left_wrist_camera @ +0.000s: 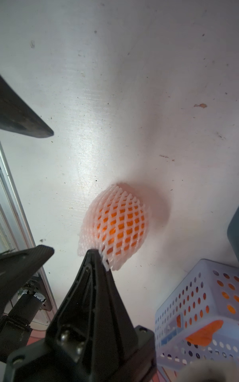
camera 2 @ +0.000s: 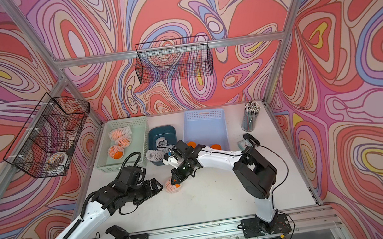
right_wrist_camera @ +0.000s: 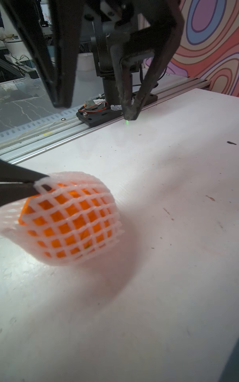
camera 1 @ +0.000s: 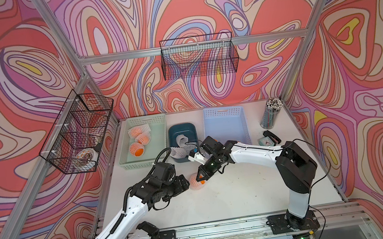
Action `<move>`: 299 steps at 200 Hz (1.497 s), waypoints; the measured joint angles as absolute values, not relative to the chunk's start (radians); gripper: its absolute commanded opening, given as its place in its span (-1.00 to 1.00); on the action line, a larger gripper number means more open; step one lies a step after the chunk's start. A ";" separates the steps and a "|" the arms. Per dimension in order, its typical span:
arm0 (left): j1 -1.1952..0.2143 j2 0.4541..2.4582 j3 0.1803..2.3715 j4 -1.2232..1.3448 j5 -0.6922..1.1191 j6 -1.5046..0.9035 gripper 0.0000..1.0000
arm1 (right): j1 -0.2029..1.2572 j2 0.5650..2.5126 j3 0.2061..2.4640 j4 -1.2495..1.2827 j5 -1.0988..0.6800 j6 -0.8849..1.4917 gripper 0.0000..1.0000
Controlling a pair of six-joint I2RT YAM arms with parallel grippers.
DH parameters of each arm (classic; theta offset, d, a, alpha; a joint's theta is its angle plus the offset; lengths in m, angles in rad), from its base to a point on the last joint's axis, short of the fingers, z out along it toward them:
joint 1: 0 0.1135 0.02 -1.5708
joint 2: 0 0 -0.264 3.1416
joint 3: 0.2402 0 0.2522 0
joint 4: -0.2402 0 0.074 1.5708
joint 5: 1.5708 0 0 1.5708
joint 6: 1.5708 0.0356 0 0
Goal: Remove foam nets from oranges
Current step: Remove the foam net from the orange.
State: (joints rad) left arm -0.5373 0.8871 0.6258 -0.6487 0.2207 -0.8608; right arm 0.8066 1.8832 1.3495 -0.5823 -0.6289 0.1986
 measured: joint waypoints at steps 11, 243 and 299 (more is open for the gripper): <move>-0.537 0.855 0.598 -0.621 0.221 -0.844 0.67 | 0.807 1.898 1.385 -0.611 -0.628 0.195 -1.00; -0.545 0.809 0.398 -0.168 0.318 -0.480 0.41 | 0.807 2.061 1.642 -0.855 -0.670 0.201 -0.90; -0.559 0.851 0.384 -0.137 0.321 -0.467 0.30 | 0.807 2.088 1.670 -0.881 -0.693 0.201 -0.88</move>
State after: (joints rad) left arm -0.5591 0.8509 0.3843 -0.1371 0.3206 -0.4667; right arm 0.8066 2.0880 1.6699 -0.8806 -0.6933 0.2008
